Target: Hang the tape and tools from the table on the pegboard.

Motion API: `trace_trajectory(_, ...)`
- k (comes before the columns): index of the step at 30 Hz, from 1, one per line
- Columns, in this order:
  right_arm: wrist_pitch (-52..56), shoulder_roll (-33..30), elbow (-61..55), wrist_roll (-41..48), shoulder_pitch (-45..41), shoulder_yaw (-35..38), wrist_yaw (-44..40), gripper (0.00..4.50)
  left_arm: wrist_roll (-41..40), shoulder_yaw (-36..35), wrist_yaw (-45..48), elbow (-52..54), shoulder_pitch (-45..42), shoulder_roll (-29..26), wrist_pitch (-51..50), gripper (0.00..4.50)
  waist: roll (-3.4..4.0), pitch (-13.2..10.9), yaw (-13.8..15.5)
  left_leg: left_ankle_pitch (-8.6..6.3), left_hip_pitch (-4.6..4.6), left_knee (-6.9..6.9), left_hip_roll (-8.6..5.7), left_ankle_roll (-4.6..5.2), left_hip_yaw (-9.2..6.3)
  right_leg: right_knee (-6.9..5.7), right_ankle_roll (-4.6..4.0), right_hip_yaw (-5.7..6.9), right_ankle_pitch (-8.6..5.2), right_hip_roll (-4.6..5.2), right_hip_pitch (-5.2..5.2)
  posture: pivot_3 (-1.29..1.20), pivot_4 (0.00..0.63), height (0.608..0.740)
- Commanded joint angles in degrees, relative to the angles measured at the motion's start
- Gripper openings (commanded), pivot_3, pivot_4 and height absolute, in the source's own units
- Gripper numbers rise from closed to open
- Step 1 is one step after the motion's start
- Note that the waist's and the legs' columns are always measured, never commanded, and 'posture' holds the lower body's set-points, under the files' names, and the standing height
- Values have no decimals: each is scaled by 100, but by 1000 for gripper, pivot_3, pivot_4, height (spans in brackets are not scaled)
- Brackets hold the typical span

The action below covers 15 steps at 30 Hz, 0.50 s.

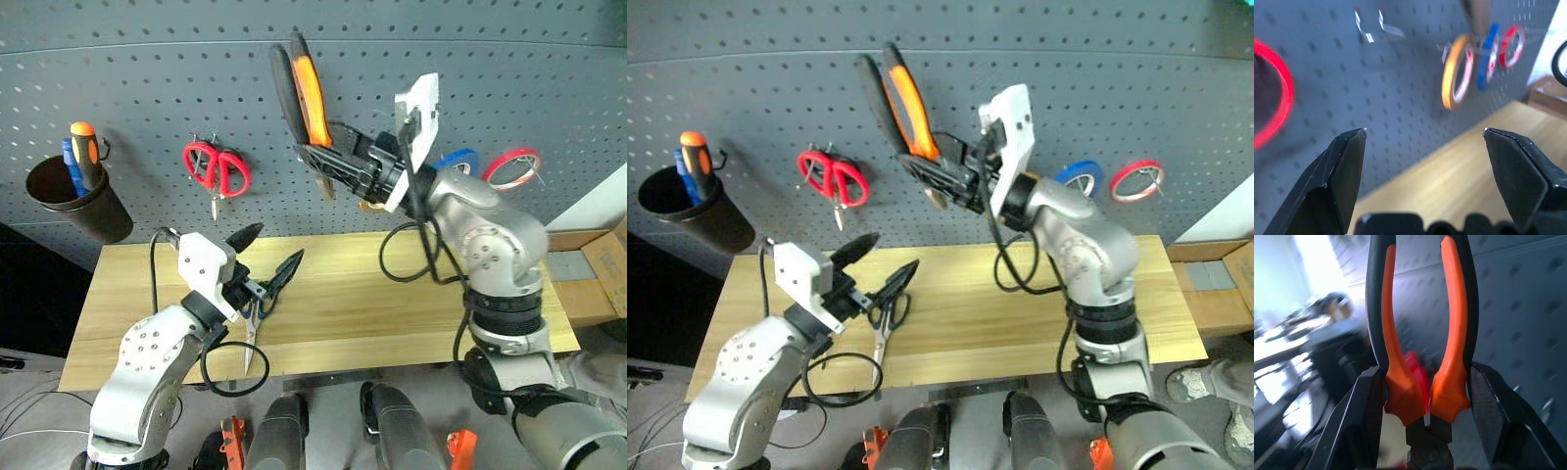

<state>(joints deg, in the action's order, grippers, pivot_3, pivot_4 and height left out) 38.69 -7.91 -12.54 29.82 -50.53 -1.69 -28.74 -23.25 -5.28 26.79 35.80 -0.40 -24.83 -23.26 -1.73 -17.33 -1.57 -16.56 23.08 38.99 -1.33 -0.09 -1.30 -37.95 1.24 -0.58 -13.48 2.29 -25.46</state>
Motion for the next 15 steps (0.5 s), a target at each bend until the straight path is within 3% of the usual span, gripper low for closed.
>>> trace_trajectory(1,-1483,201,54,-924,-236,-420,213,2011,81,81,-66,234,50,51,153,4117,-1,0,3,1,0,0,0,-1,0,0,0,0,0,0,0,62,259,740)
trace_trajectory(9,-3541,842,1360,-1997,-655,-616,716,2011,167,138,-117,148,49,106,241,4117,-1,1,1,5,-2,1,0,-9,2,-3,0,-1,0,0,0,59,265,740)
trace_trajectory(15,-4410,1104,2321,-2360,-715,-631,871,2011,217,76,-332,175,-30,338,399,4117,-1,1,2,6,-3,0,0,-11,2,-4,-1,-1,0,0,0,70,272,740)
